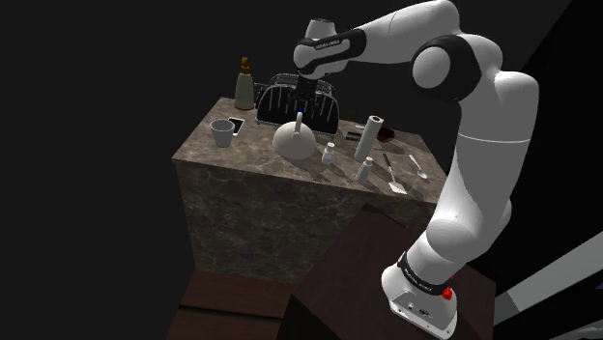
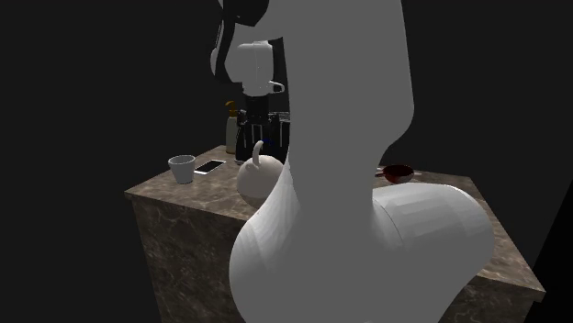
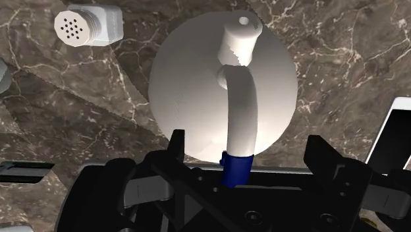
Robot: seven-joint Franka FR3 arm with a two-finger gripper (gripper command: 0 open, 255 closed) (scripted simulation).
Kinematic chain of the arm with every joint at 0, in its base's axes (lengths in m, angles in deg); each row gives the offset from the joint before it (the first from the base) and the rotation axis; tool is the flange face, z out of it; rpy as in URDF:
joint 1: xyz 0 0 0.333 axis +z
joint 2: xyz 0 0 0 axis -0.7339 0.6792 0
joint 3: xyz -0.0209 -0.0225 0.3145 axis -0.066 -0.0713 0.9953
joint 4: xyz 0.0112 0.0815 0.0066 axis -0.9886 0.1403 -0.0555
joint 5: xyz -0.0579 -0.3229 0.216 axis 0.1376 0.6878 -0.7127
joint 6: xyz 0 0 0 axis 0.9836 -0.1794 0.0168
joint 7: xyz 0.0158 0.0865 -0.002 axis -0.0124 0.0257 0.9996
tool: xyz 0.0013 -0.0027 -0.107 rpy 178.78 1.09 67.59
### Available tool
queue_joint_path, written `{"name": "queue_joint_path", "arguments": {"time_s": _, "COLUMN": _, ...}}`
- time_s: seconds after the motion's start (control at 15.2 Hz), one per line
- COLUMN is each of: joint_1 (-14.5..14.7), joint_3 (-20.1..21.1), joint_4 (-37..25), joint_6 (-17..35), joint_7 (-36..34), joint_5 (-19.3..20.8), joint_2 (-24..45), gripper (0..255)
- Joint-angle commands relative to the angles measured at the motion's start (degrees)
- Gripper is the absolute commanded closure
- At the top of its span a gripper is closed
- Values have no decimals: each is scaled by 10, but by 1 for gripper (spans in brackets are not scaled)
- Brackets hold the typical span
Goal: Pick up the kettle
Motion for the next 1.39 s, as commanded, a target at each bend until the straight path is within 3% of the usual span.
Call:
{"name": "queue_joint_path", "arguments": {"time_s": 0.0, "joint_1": 0, "joint_3": 0, "joint_4": 9, "joint_6": 15, "joint_7": 0, "joint_5": -1, "joint_2": 5, "gripper": 0}}
{"name": "queue_joint_path", "arguments": {"time_s": 0.13, "joint_1": 0, "joint_3": 0, "joint_4": 12, "joint_6": 19, "joint_7": 0, "joint_5": -1, "joint_2": 7, "gripper": 0}}
{"name": "queue_joint_path", "arguments": {"time_s": 0.2, "joint_1": 0, "joint_3": 0, "joint_4": 12, "joint_6": 19, "joint_7": 0, "joint_5": -1, "joint_2": 7, "gripper": 255}}
{"name": "queue_joint_path", "arguments": {"time_s": 0.79, "joint_1": 0, "joint_3": 0, "joint_4": 12, "joint_6": 19, "joint_7": 0, "joint_5": -1, "joint_2": 7, "gripper": 255}}
{"name": "queue_joint_path", "arguments": {"time_s": 1.32, "joint_1": 0, "joint_3": -1, "joint_4": -24, "joint_6": -35, "joint_7": 0, "joint_5": 1, "joint_2": -12, "gripper": 255}}
